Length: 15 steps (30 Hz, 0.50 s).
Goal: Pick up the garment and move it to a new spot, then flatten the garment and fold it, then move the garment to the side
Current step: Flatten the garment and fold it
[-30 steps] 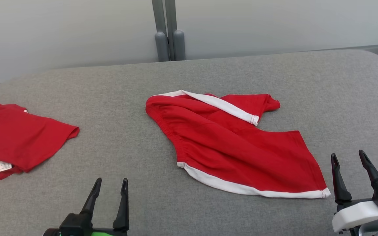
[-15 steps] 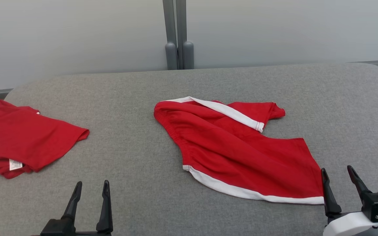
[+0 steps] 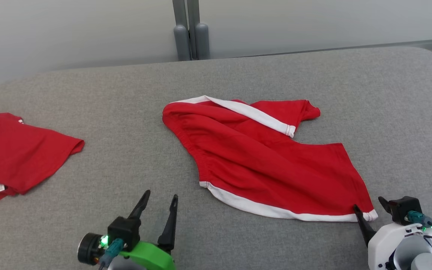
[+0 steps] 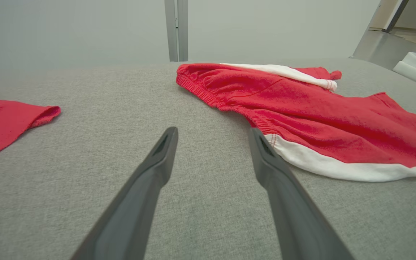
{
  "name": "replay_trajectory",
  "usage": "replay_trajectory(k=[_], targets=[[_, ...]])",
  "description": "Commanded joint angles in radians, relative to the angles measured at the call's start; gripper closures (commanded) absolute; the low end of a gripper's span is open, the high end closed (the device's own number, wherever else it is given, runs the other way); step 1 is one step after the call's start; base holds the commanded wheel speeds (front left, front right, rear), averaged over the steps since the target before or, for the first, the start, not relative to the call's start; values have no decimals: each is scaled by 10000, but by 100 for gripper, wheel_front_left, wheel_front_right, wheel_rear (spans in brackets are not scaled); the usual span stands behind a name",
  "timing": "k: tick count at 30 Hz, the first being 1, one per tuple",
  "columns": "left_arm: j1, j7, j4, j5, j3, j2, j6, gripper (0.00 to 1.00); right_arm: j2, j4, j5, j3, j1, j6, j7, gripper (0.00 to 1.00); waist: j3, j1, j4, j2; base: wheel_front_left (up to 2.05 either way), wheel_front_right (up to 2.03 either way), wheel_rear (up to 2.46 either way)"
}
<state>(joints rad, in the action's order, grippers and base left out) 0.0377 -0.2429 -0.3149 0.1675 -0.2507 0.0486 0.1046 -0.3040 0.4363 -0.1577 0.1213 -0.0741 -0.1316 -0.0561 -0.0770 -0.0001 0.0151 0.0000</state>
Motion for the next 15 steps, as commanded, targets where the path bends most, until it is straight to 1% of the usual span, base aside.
replay_trajectory(k=[1, 3, 6, 10, 15], targets=[[466, 201, -320, 27, -262, 37, 33, 0, -181, 133, -280, 305, -162, 18, 323, 0, -430, 1, 101, 0, 0, 0, 0], [968, 470, -745, 115, -696, 36, 67, 0, -439, 131, -647, 823, -320, 18, 705, 0, -588, 1, 109, 0, 0, 0, 0], [1563, 635, -1169, 344, -1158, 42, 63, 0, -670, 37, -1059, 1081, -369, 18, 897, 0, -754, 1, 152, 0, 0, 0, 0], [2074, 744, -1708, 535, -1614, 42, 64, 0, -787, -81, -1338, 1425, -347, 16, 1013, 0, -836, 1, 304, 0, 0, 0, 0], [2439, 759, -2253, 625, -1891, 43, 85, 0, -867, -246, -1626, 1839, -320, 15, 1138, 0, -872, 1, 488, 0, 0, 0, 0]])
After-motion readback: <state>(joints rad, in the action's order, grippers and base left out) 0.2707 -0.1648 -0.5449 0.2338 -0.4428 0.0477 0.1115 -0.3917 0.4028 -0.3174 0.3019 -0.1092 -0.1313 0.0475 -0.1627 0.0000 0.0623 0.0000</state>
